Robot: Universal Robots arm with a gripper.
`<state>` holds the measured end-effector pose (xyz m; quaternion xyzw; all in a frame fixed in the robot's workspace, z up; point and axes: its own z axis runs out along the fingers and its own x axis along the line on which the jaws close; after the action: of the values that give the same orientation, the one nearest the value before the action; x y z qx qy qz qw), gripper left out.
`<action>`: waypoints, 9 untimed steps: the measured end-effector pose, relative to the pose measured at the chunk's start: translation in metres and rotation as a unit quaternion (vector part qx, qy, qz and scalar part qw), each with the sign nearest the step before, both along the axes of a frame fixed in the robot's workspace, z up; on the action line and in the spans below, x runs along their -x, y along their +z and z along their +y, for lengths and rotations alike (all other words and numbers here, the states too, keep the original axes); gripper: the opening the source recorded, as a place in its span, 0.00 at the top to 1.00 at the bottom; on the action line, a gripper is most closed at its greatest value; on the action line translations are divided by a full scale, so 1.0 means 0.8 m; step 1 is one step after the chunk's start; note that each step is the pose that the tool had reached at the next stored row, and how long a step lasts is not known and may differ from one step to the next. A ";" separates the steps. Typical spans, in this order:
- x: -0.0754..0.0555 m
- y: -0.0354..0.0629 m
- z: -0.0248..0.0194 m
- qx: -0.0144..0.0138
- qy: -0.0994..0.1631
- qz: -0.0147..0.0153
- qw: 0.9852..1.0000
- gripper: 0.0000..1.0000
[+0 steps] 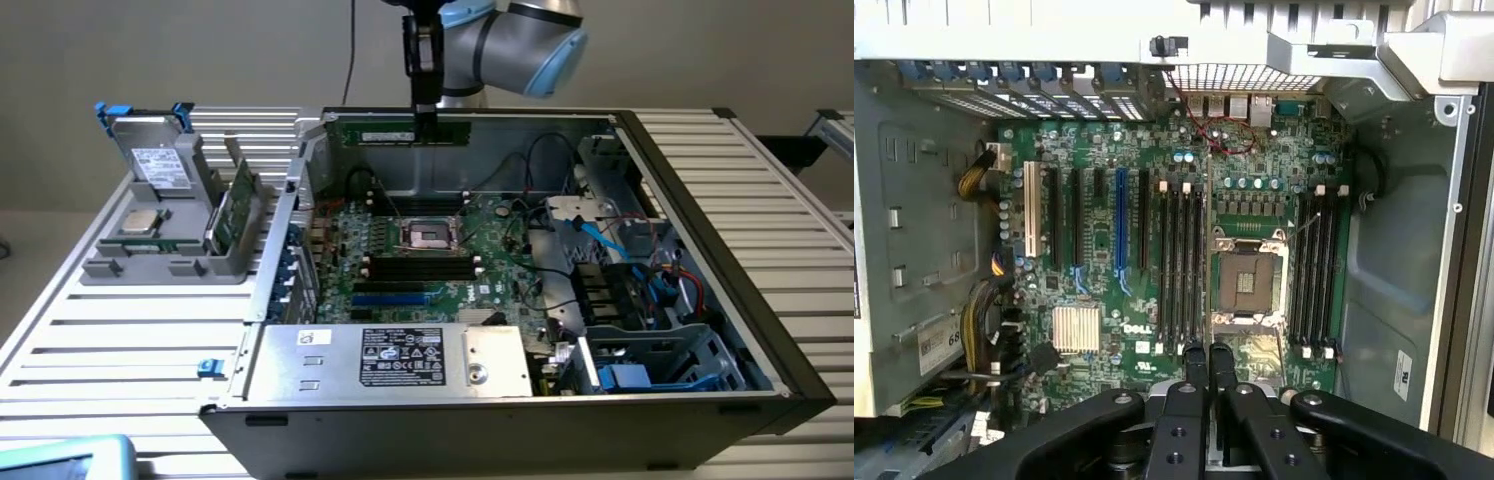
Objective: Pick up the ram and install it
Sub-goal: 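Pick up the ram and move it above insertion slot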
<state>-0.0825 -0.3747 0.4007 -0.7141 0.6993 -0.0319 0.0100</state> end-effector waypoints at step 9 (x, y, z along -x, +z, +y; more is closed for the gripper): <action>-0.003 0.000 0.0000 0.000 0.000 0.000 1.000 0.87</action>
<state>-0.0802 -0.3747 0.4006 -0.7141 0.6993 -0.0319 0.0100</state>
